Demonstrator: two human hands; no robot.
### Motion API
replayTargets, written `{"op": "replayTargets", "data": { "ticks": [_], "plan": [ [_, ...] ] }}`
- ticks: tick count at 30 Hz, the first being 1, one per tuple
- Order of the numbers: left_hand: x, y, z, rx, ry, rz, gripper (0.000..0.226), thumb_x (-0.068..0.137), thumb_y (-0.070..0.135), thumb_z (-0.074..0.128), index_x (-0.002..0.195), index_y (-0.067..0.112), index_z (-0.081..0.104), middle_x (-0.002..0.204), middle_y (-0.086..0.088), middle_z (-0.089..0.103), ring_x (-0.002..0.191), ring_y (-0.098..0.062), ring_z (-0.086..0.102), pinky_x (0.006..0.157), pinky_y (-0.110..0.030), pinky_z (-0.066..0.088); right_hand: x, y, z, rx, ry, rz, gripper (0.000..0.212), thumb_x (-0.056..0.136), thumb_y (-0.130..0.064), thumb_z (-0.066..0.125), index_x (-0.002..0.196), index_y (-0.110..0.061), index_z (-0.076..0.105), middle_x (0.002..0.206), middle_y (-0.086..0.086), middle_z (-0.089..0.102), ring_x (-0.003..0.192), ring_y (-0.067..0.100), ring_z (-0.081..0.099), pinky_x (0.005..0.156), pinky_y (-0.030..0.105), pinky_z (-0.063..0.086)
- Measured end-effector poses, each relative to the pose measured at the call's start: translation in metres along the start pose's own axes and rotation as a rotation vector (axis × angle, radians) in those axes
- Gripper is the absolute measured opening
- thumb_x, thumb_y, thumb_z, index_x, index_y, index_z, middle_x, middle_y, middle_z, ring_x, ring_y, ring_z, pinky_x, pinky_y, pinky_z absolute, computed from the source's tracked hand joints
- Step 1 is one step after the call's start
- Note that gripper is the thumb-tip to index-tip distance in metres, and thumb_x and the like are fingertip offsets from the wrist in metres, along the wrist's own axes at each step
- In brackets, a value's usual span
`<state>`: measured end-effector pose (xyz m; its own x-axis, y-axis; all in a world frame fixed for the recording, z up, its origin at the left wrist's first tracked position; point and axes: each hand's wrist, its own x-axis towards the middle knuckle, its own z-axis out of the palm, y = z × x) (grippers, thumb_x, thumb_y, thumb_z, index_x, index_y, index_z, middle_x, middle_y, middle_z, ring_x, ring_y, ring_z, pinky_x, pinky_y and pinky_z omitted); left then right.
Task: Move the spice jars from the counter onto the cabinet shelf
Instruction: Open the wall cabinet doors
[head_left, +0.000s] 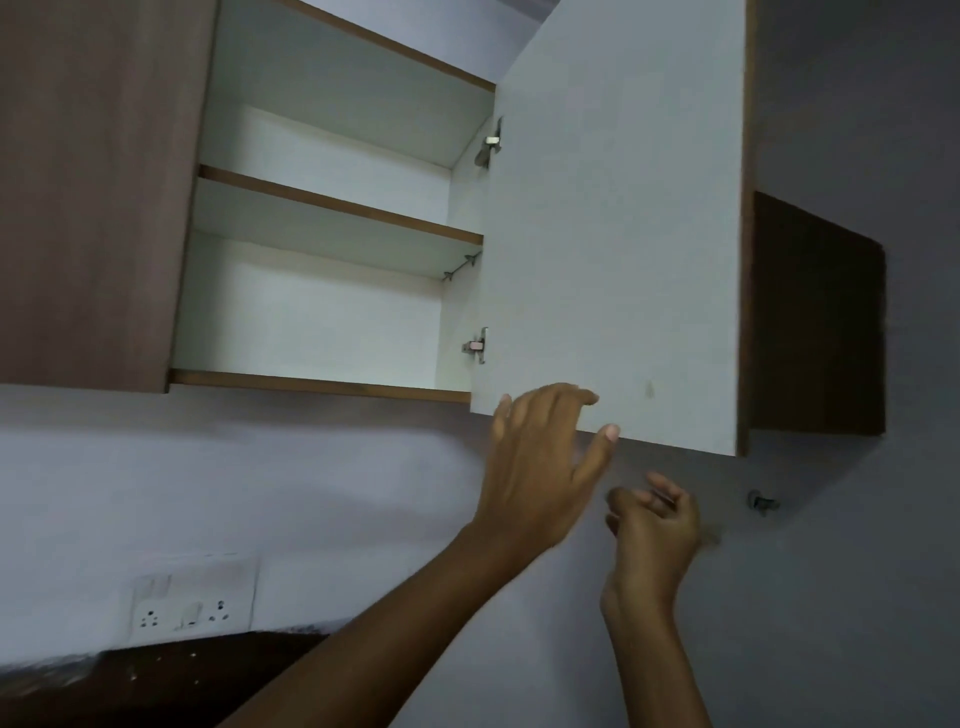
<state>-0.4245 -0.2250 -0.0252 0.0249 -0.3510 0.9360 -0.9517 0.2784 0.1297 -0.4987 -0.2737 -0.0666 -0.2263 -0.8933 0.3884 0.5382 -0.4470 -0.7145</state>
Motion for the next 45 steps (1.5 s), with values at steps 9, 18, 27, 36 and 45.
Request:
{"op": "replayTargets", "data": {
  "ticks": [9, 18, 27, 36, 45],
  "plan": [
    [-0.043, -0.148, -0.137, 0.159, 0.023, -0.201, 0.043, 0.089, 0.046, 0.033, 0.099, 0.017, 0.064, 0.101, 0.004, 0.065, 0.098, -0.013, 0.054, 0.084, -0.026, 0.034, -0.095, 0.021, 0.13, -0.16, -0.406, -0.113, 0.024, 0.081, 0.003, 0.058, 0.075, -0.021, 0.061, 0.079, 0.002, 0.062, 0.077, 0.016, 0.058, 0.073, 0.032, 0.05],
    [-0.068, -0.264, -0.245, 0.299, 0.048, -0.338, 0.023, 0.096, 0.03, 0.045, 0.098, 0.017, 0.064, 0.099, 0.009, 0.062, 0.093, -0.009, 0.051, 0.083, -0.028, 0.039, -0.17, 0.058, 0.267, -0.239, -0.68, -0.145, 0.013, 0.081, -0.003, 0.061, 0.082, -0.017, 0.062, 0.086, 0.002, 0.063, 0.079, 0.012, 0.057, 0.066, 0.022, 0.047],
    [-0.057, -0.365, -0.28, 0.025, 0.061, -0.706, 0.035, 0.099, 0.026, 0.04, 0.068, 0.01, 0.048, 0.068, -0.003, 0.049, 0.064, -0.013, 0.046, 0.065, -0.028, 0.036, -0.188, 0.092, 0.422, -0.444, -0.76, -0.181, 0.035, 0.081, -0.011, 0.062, 0.115, -0.007, 0.056, 0.109, 0.013, 0.058, 0.099, 0.027, 0.058, 0.083, 0.034, 0.049],
    [-0.033, -0.386, -0.269, -1.004, 0.224, -1.059, 0.048, 0.093, 0.043, 0.05, 0.129, 0.01, 0.048, 0.132, -0.009, 0.053, 0.123, -0.027, 0.05, 0.096, -0.04, 0.045, -0.181, 0.093, 0.468, -0.414, -0.875, -0.023, 0.041, 0.085, -0.021, 0.06, 0.121, -0.012, 0.044, 0.114, 0.007, 0.057, 0.096, 0.023, 0.057, 0.087, 0.044, 0.052],
    [-0.042, -0.378, -0.26, -0.852, 0.382, -0.918, 0.021, 0.095, 0.029, 0.053, 0.101, 0.011, 0.061, 0.104, -0.005, 0.067, 0.084, -0.01, 0.065, 0.107, -0.042, 0.037, -0.18, 0.087, 0.452, -0.415, -0.859, -0.12, 0.033, 0.084, -0.011, 0.064, 0.116, -0.006, 0.058, 0.105, 0.014, 0.064, 0.094, 0.028, 0.062, 0.082, 0.048, 0.054]
  ]
}}
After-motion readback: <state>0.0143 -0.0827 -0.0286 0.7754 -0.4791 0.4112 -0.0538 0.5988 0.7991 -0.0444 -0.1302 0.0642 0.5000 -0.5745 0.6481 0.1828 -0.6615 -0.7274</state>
